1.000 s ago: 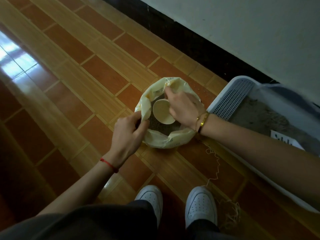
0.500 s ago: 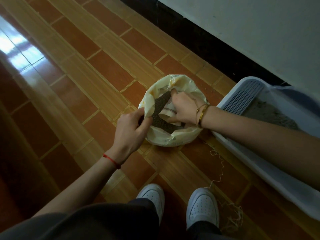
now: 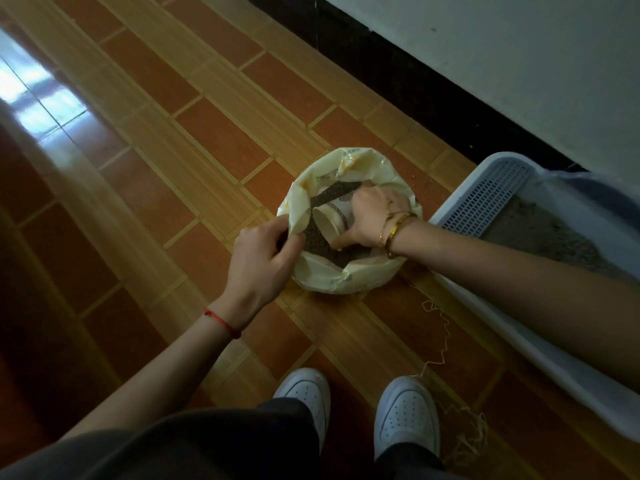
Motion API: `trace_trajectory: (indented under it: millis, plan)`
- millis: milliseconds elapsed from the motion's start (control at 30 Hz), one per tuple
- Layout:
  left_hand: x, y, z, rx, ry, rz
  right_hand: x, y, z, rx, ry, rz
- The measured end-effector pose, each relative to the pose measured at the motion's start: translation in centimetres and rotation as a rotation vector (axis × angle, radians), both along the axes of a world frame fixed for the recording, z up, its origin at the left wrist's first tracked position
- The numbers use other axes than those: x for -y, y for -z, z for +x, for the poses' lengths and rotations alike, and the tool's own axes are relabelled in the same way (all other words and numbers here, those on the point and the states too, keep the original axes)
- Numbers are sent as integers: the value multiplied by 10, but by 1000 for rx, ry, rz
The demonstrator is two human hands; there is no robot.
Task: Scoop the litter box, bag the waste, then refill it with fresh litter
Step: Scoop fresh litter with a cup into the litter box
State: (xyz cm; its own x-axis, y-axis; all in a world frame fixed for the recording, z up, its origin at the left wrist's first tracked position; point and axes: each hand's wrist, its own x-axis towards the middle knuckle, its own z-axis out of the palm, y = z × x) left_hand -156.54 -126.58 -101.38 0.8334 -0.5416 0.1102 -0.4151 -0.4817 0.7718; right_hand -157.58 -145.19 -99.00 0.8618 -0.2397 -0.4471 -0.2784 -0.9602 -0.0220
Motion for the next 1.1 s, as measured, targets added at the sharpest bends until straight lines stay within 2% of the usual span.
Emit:
trace_trajectory:
  millis: [233, 500, 767, 867, 1100]
  plan:
    - [-1, 4, 2, -14, 25, -9, -4, 3, -6, 78, 104, 60]
    - [-1, 3, 0, -1, 3, 19, -13, 19, -13, 158, 39, -28]
    - [-2, 3, 1, -4, 13, 14, -6, 14, -3, 102, 132, 183]
    - [-2, 3, 1, 0, 11, 17, -9, 17, -4, 157, 94, 169]
    - [-1, 2, 1, 32, -24, 48, -18, 28, -5, 124, 16, 40]
